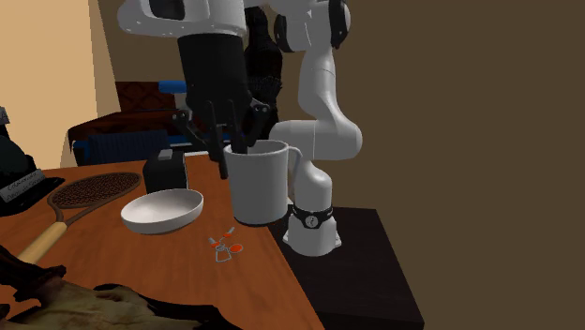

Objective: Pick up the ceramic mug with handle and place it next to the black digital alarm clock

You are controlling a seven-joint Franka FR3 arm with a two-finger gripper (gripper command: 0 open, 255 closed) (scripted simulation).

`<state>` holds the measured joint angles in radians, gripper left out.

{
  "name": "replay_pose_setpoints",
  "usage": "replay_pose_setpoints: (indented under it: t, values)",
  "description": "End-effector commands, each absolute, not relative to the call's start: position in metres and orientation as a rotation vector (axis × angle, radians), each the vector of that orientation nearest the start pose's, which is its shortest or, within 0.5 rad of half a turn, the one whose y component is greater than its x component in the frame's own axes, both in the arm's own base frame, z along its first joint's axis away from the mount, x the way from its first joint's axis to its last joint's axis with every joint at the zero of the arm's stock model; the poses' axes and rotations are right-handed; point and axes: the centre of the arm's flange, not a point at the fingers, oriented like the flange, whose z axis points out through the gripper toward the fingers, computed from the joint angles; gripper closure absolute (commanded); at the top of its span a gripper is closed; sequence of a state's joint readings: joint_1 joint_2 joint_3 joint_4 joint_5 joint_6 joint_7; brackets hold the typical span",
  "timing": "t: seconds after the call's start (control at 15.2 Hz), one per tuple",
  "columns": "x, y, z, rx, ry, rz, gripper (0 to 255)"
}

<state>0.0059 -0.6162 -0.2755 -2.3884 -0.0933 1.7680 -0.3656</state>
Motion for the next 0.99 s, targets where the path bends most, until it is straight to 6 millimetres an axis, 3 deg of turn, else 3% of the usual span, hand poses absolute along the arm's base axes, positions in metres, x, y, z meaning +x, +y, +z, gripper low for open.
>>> replay_pose_setpoints:
  t: [0.0, 0.53, 0.92]
  values:
    - [0.351, -0.119, 0.536, -3.061, -0.254, 0.001, 255]
    - [0.351, -0.119, 0.577, -3.061, -0.254, 0.001, 255]
    - [0.290, -0.170, 0.577, -3.061, -0.254, 0.001, 255]
